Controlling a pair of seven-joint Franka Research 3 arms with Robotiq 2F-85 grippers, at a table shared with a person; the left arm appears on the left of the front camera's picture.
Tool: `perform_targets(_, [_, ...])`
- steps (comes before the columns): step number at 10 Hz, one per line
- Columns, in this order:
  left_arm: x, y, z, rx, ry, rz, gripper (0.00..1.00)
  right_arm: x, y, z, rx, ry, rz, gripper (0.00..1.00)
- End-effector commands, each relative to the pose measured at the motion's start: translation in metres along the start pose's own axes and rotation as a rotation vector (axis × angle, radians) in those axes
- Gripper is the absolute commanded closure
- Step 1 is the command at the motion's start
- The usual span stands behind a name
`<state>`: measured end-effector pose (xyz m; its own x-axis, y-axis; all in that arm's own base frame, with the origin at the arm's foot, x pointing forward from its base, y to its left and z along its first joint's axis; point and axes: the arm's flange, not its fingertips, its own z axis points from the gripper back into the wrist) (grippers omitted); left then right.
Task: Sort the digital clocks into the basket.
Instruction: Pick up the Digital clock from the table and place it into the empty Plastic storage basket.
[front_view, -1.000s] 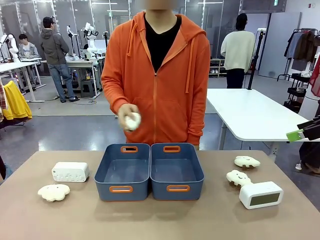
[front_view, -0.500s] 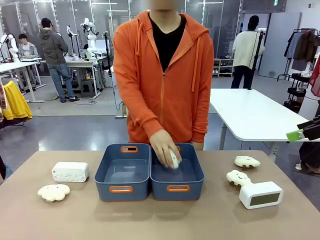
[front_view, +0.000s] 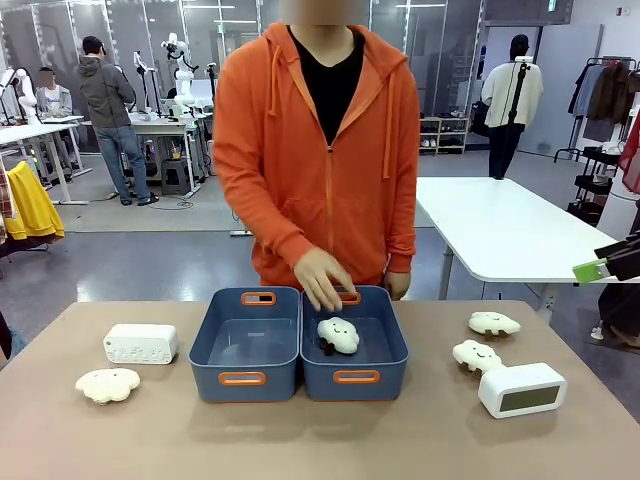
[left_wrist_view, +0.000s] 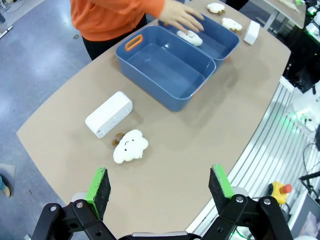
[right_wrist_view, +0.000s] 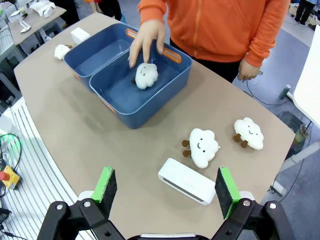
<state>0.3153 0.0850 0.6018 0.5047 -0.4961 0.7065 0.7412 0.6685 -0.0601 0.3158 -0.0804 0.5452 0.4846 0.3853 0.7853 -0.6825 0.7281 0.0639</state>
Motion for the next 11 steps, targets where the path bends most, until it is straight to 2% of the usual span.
perform_targets(1, [0.0,0.0,0.002,-0.021,-0.009,-0.018,0.0,0.009,0.004,-0.006,-0.017,0.211,0.4,0.0])
perform_targets(2, [0.0,0.0,0.002,-0.021,-0.009,-0.018,0.0,0.021,-0.01,-0.032,-0.012,0.377,0.618,0.0])
perform_targets(3, [0.0,0.0,0.002,-0.021,-0.009,-0.018,0.0,0.029,-0.02,-0.059,0.011,0.499,0.782,0.0])
perform_targets(4, [0.0,0.0,0.002,-0.021,-0.009,-0.018,0.0,0.036,-0.022,-0.08,0.014,0.556,0.925,0.0])
perform_targets(5, [0.0,0.0,0.002,-0.021,-0.009,-0.018,0.0,0.036,-0.027,-0.109,0.045,0.594,0.938,0.0])
perform_targets(6, [0.0,0.0,0.002,-0.021,-0.009,-0.018,0.0,0.024,-0.035,-0.138,0.044,0.655,0.962,0.0])
perform_targets(8, [0.0,0.0,0.002,-0.021,-0.009,-0.018,0.0,-0.005,-0.044,-0.18,0.095,0.71,1.045,0.0])
perform_targets(11, [0.0,0.0,0.002,-0.021,-0.009,-0.018,0.0,-0.024,-0.057,-0.219,0.21,0.75,0.989,0.0])
